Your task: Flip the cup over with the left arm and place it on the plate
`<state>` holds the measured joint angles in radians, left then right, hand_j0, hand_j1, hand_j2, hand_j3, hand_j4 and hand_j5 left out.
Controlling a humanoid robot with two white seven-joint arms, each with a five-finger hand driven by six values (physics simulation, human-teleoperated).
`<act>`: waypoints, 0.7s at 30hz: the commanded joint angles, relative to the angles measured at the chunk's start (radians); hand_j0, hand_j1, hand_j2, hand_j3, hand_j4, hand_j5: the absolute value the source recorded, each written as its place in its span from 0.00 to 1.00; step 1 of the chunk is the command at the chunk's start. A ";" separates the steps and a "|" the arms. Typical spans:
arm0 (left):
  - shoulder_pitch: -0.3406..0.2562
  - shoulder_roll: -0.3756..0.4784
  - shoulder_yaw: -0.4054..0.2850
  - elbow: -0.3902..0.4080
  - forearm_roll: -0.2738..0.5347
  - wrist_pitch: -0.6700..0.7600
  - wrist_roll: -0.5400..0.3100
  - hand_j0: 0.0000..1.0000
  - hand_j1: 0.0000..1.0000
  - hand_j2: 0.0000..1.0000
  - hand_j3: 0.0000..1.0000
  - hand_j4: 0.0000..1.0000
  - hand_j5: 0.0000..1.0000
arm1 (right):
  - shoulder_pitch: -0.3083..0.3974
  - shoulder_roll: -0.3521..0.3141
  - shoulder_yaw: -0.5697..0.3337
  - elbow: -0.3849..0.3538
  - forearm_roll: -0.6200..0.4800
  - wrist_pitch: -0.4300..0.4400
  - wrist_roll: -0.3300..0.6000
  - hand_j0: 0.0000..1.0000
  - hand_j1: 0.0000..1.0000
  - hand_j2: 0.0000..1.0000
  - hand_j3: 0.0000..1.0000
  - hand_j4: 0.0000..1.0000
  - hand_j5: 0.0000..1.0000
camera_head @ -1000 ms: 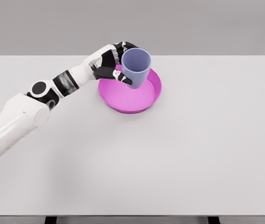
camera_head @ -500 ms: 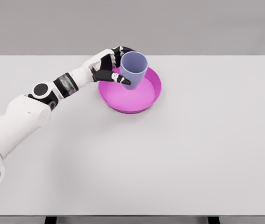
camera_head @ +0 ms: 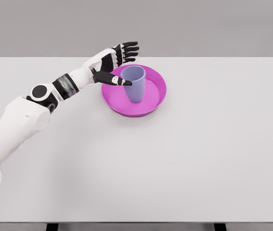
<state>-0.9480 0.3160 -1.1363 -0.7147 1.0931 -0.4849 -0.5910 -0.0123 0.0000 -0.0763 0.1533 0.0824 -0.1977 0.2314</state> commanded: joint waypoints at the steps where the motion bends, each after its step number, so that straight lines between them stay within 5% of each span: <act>1: 0.000 0.023 0.004 -0.032 0.005 -0.006 0.000 1.00 1.00 1.00 1.00 1.00 1.00 | 0.000 0.000 0.001 0.000 0.000 0.000 0.000 1.00 1.00 1.00 1.00 1.00 1.00; 9: 0.006 0.202 0.087 -0.246 0.008 -0.011 -0.001 1.00 1.00 1.00 1.00 1.00 1.00 | 0.000 0.000 0.000 0.000 0.000 0.000 0.000 1.00 1.00 1.00 1.00 1.00 1.00; 11: 0.014 0.285 0.089 -0.341 0.007 -0.014 -0.007 1.00 1.00 1.00 1.00 1.00 1.00 | 0.000 0.000 0.000 0.000 0.000 0.000 0.000 1.00 1.00 1.00 1.00 1.00 1.00; 12: 0.047 0.383 0.073 -0.460 0.002 -0.011 -0.010 1.00 1.00 1.00 1.00 1.00 1.00 | 0.000 0.000 0.000 0.000 0.000 0.000 0.000 1.00 1.00 1.00 1.00 1.00 1.00; 13: 0.058 0.451 0.070 -0.523 -0.022 -0.011 -0.012 1.00 1.00 1.00 1.00 1.00 1.00 | 0.000 0.000 0.000 0.000 0.000 0.000 0.000 1.00 1.00 1.00 1.00 1.00 1.00; 15: 0.060 0.591 0.079 -0.624 -0.284 -0.070 -0.001 1.00 1.00 1.00 1.00 1.00 1.00 | 0.000 0.000 0.000 0.000 0.000 0.000 0.000 1.00 1.00 1.00 1.00 1.00 1.00; 16: 0.069 0.624 0.082 -0.635 -0.351 -0.126 0.000 1.00 1.00 1.00 1.00 1.00 1.00 | 0.000 0.000 0.000 0.000 0.000 0.000 0.000 1.00 1.00 1.00 1.00 1.00 1.00; 21: 0.113 0.716 0.089 -0.654 -0.366 -0.126 0.004 1.00 1.00 1.00 1.00 1.00 1.00 | 0.000 0.000 0.000 0.000 0.000 0.000 0.000 1.00 1.00 1.00 1.00 1.00 1.00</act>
<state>-0.8283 0.9888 -1.0509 -1.3470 0.7488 -0.6013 -0.5900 -0.0123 0.0000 -0.0762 0.1533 0.0824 -0.1977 0.2314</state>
